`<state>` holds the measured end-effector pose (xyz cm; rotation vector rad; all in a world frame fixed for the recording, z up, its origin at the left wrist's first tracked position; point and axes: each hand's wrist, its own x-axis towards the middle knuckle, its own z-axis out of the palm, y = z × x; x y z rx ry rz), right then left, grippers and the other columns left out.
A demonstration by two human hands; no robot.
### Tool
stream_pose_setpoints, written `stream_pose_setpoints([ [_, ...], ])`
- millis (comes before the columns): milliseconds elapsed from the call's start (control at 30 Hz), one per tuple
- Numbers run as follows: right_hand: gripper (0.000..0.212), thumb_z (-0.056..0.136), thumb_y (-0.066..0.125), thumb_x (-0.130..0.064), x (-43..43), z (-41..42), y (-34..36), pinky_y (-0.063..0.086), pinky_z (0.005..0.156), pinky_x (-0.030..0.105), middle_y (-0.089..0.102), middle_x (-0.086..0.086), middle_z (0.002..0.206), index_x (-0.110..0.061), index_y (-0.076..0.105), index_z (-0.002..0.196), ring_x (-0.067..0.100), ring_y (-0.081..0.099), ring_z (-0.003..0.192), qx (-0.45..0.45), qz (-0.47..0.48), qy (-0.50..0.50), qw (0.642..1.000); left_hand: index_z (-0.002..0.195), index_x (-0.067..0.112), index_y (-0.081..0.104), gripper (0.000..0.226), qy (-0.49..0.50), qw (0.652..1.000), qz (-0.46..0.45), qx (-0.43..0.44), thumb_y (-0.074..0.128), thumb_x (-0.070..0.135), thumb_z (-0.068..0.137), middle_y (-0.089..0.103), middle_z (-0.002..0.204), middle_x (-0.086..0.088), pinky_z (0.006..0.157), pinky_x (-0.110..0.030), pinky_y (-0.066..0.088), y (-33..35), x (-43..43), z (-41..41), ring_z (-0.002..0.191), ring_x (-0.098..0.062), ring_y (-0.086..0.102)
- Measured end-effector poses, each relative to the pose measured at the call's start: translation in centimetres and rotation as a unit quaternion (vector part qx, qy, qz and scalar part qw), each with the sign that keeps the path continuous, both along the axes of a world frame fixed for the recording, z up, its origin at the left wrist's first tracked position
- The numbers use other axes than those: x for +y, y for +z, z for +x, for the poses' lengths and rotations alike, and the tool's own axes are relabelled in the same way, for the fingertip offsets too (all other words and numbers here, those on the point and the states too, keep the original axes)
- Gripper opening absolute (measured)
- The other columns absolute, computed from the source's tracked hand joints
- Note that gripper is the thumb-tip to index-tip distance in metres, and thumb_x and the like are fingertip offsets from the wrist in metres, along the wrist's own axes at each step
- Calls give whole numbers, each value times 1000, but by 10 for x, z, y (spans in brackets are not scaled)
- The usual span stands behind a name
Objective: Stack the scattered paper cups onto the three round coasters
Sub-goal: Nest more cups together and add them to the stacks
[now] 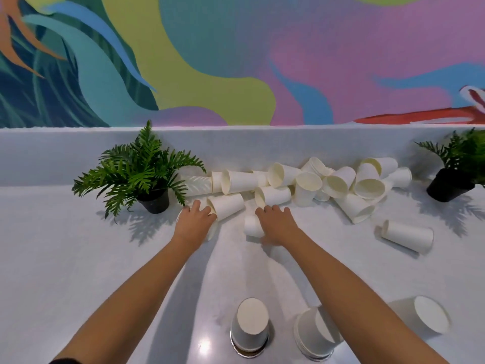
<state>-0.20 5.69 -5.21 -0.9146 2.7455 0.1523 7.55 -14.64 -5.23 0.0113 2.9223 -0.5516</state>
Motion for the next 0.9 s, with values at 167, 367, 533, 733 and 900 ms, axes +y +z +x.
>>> stream_pose_setpoints([
  [167,71,80,69,-41,13,-3,18,35,99,43,48,8,132,-15,35,136,29,46,121,-11,-45,-37,998,136,29,44,66,34,995,90,-12,70,43,77,54,127,3,96,-38,36,5,12,11,119,-25,42],
  [367,81,74,74,-46,39,3,41,44,95,41,51,7,131,-15,36,138,30,52,119,-37,-139,-117,983,129,26,54,71,106,933,343,29,80,48,66,62,121,2,88,-35,47,24,33,33,110,-22,55],
  [533,87,64,80,-47,63,19,58,49,93,42,54,4,131,-16,41,135,27,55,115,-55,-220,-156,961,119,21,61,62,145,825,540,85,85,40,65,65,110,3,77,-28,45,47,63,50,98,-19,59],
  [733,85,70,80,-39,89,37,67,47,94,38,51,8,135,-14,37,139,28,53,121,-83,-300,-193,931,116,25,59,59,132,753,635,106,85,40,65,65,112,5,86,-36,52,73,113,65,100,-19,61],
  [900,77,66,83,-38,113,47,69,48,86,34,56,-1,120,-13,45,128,21,56,112,-94,-379,-218,894,118,28,58,59,73,725,679,88,86,36,66,63,111,15,79,-23,52,94,160,87,97,-6,60],
])
